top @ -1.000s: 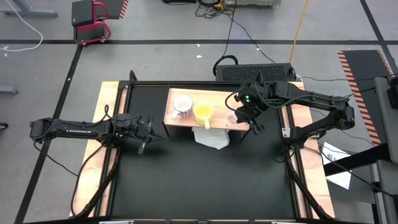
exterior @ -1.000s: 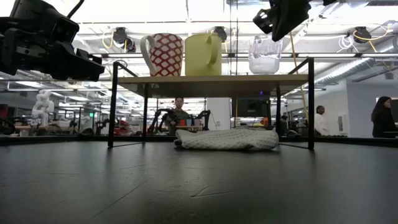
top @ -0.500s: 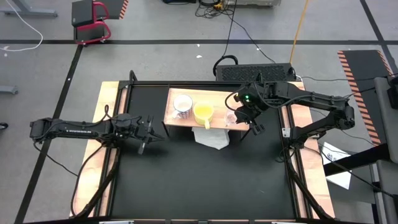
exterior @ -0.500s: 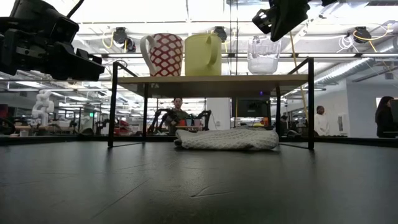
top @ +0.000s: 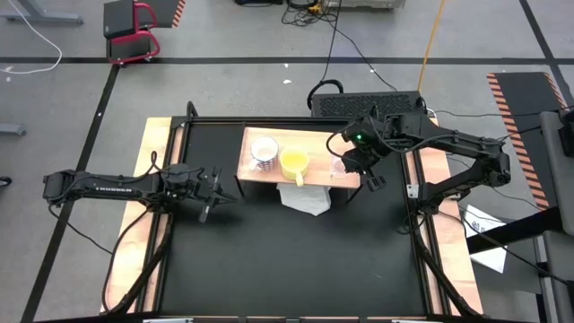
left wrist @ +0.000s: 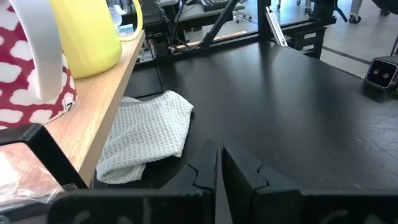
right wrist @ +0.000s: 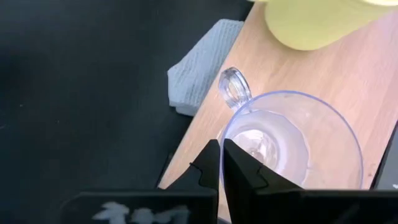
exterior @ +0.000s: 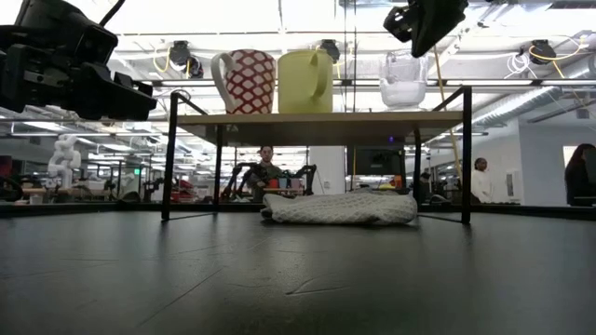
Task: Stack small to large cups/mugs on shelf
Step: Put the transparent mug on the shelf
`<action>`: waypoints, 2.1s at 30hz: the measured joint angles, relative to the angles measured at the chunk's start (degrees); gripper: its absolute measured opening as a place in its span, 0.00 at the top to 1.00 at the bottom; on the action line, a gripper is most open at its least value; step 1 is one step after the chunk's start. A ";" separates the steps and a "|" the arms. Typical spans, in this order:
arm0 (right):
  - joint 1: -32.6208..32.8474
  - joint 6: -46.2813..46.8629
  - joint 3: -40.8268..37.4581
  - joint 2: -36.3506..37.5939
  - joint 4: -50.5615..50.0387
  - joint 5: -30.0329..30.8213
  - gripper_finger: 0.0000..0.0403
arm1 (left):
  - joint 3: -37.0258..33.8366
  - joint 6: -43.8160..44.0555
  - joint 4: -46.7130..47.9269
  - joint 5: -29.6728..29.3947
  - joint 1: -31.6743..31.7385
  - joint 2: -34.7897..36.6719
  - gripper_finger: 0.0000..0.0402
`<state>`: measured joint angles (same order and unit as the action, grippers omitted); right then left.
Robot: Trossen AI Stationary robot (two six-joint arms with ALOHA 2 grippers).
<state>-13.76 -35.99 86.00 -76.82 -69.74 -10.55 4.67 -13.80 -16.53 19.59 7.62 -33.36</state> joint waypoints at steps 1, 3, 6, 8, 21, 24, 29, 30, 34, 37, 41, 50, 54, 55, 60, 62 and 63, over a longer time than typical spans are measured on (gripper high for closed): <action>0.00 0.00 0.10 0.00 0.02 -0.01 1.00 | 0.00 0.00 0.00 0.00 0.01 0.00 0.94; 0.00 -0.02 0.15 0.00 0.09 -0.02 1.00 | 0.00 0.02 0.00 0.00 0.01 0.00 0.94; -0.02 0.00 0.15 0.00 0.07 -0.02 1.00 | 0.00 0.02 0.02 0.00 0.00 0.00 0.94; -0.02 0.00 0.15 0.00 0.05 -0.08 1.00 | 0.00 0.02 0.02 0.00 0.00 0.00 0.94; -0.02 1.88 0.11 0.04 -0.24 -3.08 1.00 | 0.00 0.20 0.02 0.00 0.01 0.00 0.94; -0.01 2.14 -0.69 0.07 0.10 -3.05 1.00 | 0.00 0.46 0.02 0.00 0.02 0.00 0.94; -0.02 2.34 -0.88 0.07 0.50 -3.08 1.00 | 0.00 0.42 1.23 0.00 0.00 0.00 0.94; -0.02 2.35 -0.88 0.07 0.51 -3.05 1.00 | 0.00 0.43 1.43 0.00 0.00 0.00 0.94; -0.02 2.36 -0.88 0.07 1.00 -3.08 1.00 | 0.00 0.50 1.49 0.00 0.00 0.00 0.94; -0.02 2.36 -0.88 0.07 1.21 -3.07 1.00 | 0.00 0.52 1.48 0.00 0.02 0.00 0.94; -0.02 2.36 -0.89 0.07 1.97 -3.05 1.00 | 0.00 0.57 1.46 0.00 0.01 0.00 0.94; -0.02 2.38 -0.92 0.07 1.69 -3.06 1.00 | 0.00 0.39 1.38 0.00 0.00 0.00 0.94; -0.02 3.51 -0.93 0.07 2.34 -3.07 1.00 | 0.00 0.37 1.35 0.00 0.01 0.00 0.94; -0.02 3.93 -0.93 0.07 2.67 -3.08 1.00 | 0.00 0.37 1.35 0.00 0.00 0.00 0.94; -0.02 4.08 -0.95 0.07 2.75 -3.08 1.00 | 0.00 0.29 1.33 0.00 0.00 0.00 0.94; -0.02 4.67 -1.10 0.10 2.90 -3.08 1.00 | 0.00 0.00 1.33 0.00 0.00 0.00 0.94; -0.02 5.00 -1.46 0.14 3.34 -3.08 1.00 | 0.00 -0.02 1.33 0.00 0.00 0.00 0.94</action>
<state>-13.78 -30.99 84.54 -76.68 -66.40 -13.63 4.67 -13.82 -15.20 19.59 7.62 -33.36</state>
